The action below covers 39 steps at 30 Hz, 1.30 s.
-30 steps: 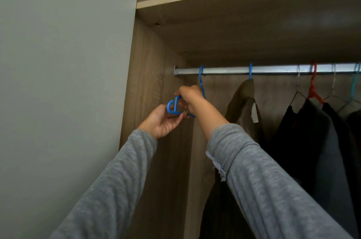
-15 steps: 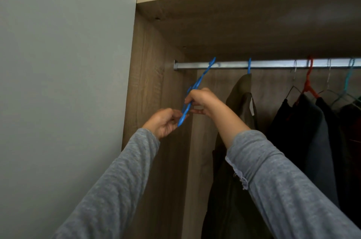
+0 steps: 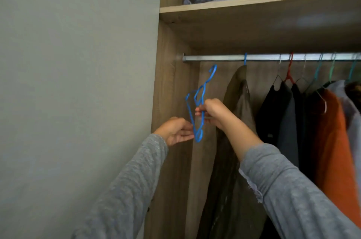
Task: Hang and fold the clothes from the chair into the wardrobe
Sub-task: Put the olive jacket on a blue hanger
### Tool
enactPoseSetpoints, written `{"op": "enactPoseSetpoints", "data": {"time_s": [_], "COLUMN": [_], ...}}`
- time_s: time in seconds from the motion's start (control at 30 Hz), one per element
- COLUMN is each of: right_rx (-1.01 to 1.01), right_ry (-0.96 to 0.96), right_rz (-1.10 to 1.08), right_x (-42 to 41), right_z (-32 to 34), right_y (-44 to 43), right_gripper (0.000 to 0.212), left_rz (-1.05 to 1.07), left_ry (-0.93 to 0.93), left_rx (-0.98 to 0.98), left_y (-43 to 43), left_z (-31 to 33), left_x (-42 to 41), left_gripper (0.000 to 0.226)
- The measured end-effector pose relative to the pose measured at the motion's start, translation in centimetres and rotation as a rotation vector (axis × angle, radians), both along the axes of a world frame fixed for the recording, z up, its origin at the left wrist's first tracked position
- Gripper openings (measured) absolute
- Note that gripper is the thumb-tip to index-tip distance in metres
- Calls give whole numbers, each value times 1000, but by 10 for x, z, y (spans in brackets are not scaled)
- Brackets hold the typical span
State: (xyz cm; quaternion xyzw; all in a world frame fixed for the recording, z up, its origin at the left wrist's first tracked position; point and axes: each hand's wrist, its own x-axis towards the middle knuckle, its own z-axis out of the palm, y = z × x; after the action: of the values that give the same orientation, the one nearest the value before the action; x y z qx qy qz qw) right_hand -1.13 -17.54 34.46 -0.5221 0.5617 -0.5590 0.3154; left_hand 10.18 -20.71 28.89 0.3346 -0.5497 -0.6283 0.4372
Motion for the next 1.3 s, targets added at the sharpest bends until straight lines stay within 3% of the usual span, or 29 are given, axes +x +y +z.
{"op": "enactPoseSetpoints", "data": {"time_s": [0.1,0.17,0.27,0.37,0.47,0.6,0.7,0.77,1.07,1.3], "right_rx": [-34,-56,-109,-67,-27,-44,-67,-70,-71,59], "right_ry": [-41,97,254,399,509,489,410,350,416,432], "right_rz": [-100,-208,-347,-411,-452,-438,-375,-326,-176,26], "right_x": [4,0,-8,-17,-23,-24,-33,-37,-20,43], "right_z": [-21,-42,-81,-107,-120,-153,-175,-184,-219,-262], "right_y": [37,68,126,195,253,325,371,397,484,549], "right_gripper": [32,28,20,18,27,30,30,30,30,32], "left_rz": [48,122,259,365,462,358,160,113,69,35], "left_ry": [32,46,-102,-349,-470,-577,-703,-690,-615,-719], "left_rx": [-51,-60,-100,-298,-600,-845,-846,-836,-712,-697], "left_y": [46,73,104,147,195,238,271,295,402,504], "left_z": [-19,-41,-78,-105,-105,-98,-102,-106,-134,-181], "left_x": [9,13,24,42,55,60,60,61,89,128], "left_gripper": [13,10,42,58,65,52,28,20,14,14]}}
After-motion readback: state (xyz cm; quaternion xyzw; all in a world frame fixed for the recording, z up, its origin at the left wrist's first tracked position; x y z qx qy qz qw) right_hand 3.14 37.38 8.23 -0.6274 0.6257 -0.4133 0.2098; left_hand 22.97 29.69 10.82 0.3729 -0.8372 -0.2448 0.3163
